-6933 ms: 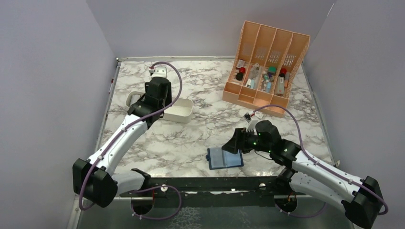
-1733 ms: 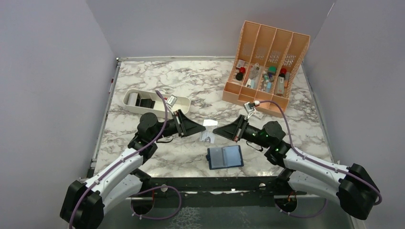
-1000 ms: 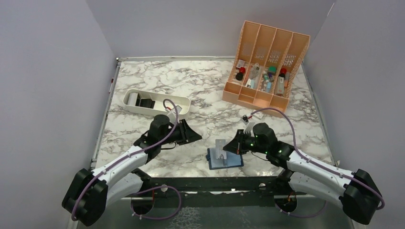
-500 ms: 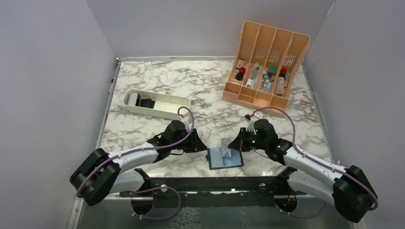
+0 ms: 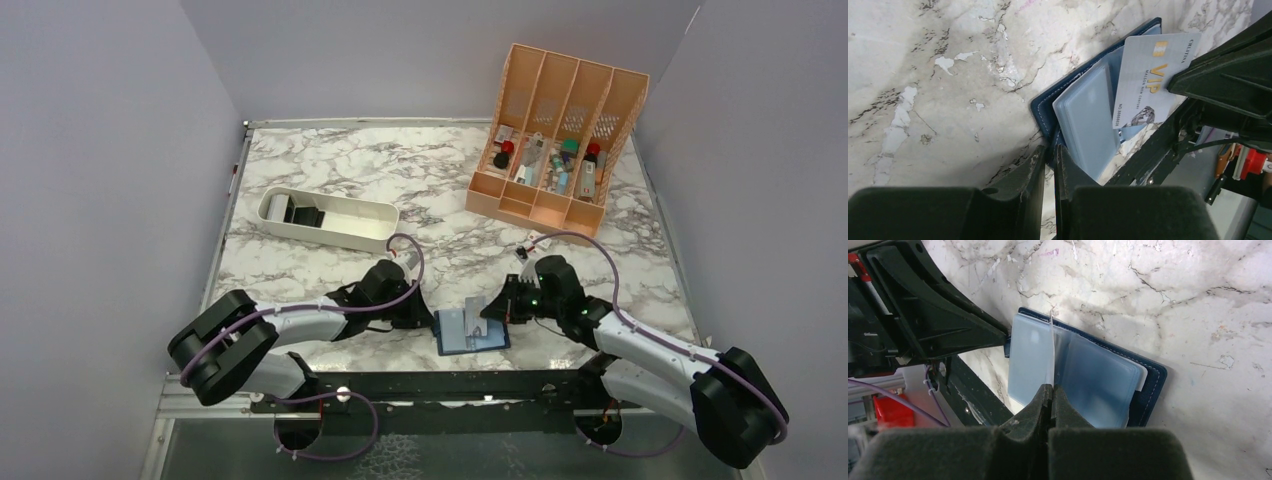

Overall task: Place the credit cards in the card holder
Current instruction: Insert the credit card into the card holder.

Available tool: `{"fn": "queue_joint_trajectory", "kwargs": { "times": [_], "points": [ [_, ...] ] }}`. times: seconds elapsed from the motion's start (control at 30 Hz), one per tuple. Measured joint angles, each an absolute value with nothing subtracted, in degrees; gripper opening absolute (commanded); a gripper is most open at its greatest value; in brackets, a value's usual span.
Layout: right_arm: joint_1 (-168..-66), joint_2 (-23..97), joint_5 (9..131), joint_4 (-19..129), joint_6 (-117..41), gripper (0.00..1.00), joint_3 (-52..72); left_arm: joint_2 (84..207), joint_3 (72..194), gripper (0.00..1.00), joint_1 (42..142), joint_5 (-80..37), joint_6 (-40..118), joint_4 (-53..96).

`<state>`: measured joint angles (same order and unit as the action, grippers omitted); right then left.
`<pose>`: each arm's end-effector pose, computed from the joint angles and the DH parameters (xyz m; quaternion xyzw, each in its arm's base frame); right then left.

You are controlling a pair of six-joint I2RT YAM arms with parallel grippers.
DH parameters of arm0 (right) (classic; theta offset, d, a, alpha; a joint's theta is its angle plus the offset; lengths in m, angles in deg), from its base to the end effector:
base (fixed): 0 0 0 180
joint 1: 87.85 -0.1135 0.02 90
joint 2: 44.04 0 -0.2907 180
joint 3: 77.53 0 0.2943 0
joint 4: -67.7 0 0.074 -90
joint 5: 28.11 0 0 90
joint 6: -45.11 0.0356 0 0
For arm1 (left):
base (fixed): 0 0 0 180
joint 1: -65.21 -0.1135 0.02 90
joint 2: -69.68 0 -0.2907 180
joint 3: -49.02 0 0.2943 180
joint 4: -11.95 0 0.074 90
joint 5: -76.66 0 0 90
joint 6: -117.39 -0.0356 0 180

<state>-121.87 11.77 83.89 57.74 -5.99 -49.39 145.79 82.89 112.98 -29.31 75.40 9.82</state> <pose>0.1600 0.1241 0.1520 -0.0466 0.8837 0.3951 0.2466 0.1614 -0.1923 0.1281 0.0567 0.8980 -0.3943 0.1866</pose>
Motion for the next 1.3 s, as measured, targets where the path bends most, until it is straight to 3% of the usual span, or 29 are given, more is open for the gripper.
{"fn": "queue_joint_trajectory", "kwargs": {
  "times": [0.8,1.3],
  "points": [
    [-121.5,11.7,88.2,68.4,1.8,0.01,-58.7,149.4,83.7,0.00,114.5,-27.1,74.8,8.3],
    [-121.5,2.7,86.6,71.3,5.6,0.01,-64.1,149.4,83.4,0.00,114.8,-25.4,75.7,7.7]
  ]
}}
